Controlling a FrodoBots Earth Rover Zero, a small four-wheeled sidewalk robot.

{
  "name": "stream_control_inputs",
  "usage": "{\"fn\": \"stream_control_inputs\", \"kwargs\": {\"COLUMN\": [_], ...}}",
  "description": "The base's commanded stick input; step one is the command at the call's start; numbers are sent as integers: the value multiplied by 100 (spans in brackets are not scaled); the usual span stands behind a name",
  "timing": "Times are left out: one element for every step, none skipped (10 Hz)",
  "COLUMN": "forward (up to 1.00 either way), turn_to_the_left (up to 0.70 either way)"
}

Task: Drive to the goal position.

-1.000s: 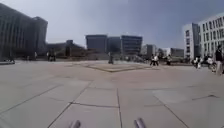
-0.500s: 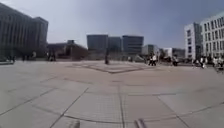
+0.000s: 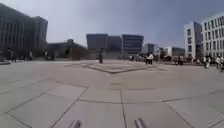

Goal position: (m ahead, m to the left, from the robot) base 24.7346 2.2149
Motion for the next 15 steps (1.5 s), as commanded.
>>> {"fn": "stream_control_inputs", "kwargs": {"forward": [70, 70, 70, 70, 70, 70, 70, 70, 70, 70, 70, 70, 70, 70, 70], "turn_to_the_left": [-21, 1, 1, 1, 1, 1, 1, 1, 1, 1, 1, 1, 1, 1, 1]}}
